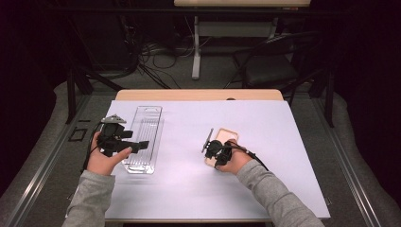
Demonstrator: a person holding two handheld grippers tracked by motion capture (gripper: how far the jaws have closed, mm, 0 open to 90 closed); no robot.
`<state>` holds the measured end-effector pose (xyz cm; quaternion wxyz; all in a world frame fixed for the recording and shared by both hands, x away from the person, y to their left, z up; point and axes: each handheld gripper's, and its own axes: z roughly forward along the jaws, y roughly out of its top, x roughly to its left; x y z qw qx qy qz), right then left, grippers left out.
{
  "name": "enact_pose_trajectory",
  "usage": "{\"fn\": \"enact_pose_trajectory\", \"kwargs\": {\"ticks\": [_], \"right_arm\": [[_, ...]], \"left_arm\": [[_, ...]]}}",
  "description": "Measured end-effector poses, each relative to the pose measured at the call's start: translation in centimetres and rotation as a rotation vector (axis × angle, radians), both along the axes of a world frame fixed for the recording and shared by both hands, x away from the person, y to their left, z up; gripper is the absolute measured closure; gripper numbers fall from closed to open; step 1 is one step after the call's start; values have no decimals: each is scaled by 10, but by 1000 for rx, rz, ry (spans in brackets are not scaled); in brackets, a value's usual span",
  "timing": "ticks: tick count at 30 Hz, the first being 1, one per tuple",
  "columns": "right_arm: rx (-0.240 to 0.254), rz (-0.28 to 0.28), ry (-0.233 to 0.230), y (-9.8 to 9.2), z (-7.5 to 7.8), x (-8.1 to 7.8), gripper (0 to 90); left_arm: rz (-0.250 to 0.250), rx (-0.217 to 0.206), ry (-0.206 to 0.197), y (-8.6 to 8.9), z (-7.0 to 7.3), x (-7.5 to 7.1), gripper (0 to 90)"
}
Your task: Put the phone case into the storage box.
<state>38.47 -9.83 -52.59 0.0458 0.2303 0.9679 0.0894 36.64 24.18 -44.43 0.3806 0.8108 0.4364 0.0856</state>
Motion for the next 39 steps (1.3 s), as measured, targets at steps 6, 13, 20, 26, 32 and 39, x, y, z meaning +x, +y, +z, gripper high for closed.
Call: {"fn": "enact_pose_trajectory", "kwargs": {"ticks": [6,13,20,26,32,39], "right_arm": [[7,0,7,0,0,-1,855],[9,23,3,0,-1,-1,871],[11,16,9,0,0,-1,875],[18,11,16,-1,0,-1,877],[32,2,6,-3,3,-2,879],[65,-11,-22,-6,8,-6,879]], "left_arm": [[1,0,-1,-1,0,0,156],[3,-2,-1,-1,-1,0,157],[4,-3,0,0,-1,0,157],[6,-4,-2,-1,-1,0,157],[4,-1,0,-1,-1,0,157],[2,-2,1,-1,-1,0,157]]}}
